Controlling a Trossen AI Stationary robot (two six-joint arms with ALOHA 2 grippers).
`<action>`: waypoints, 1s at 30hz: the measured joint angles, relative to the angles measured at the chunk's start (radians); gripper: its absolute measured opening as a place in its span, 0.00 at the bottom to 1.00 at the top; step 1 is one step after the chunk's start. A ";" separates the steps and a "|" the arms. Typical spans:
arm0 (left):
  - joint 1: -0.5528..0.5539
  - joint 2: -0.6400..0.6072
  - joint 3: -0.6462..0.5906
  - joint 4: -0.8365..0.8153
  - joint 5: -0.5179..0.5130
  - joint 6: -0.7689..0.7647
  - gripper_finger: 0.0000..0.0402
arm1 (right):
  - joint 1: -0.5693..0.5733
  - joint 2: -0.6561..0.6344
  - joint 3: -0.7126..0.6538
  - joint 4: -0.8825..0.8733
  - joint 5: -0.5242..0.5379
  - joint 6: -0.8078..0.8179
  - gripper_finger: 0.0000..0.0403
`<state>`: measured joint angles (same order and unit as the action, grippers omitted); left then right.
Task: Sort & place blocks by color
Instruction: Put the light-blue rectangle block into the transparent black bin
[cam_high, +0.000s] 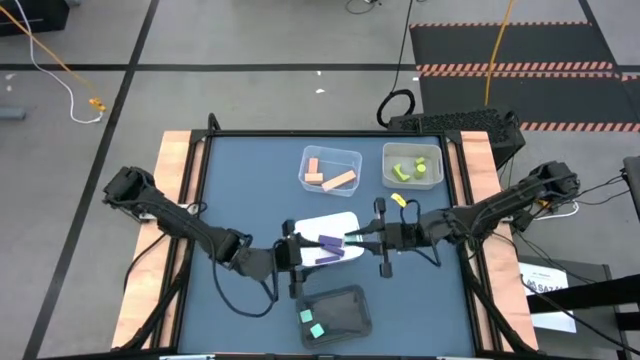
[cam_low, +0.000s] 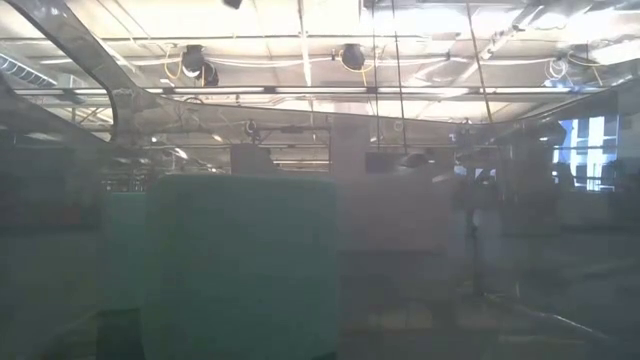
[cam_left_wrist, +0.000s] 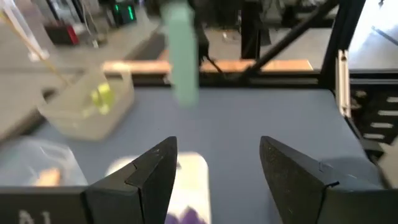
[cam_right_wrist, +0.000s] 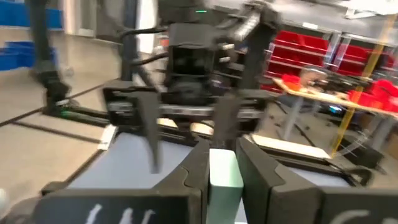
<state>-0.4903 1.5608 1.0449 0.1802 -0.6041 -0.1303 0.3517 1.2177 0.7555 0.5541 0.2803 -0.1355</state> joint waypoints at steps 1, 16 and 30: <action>0.007 0.000 0.000 0.022 0.000 0.037 0.57 | 0.000 0.006 0.000 0.001 -0.020 -0.006 0.10; 0.122 0.001 0.000 0.174 0.194 0.212 0.57 | -0.006 0.160 0.000 0.261 -0.054 -0.095 0.11; 0.156 0.001 0.000 0.160 0.305 0.068 0.25 | -0.006 0.214 0.000 0.378 -0.074 -0.139 0.11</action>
<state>-0.3347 1.5616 1.0451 0.3405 -0.2988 -0.0618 0.3454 1.4315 0.7555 0.9318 0.2060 -0.2747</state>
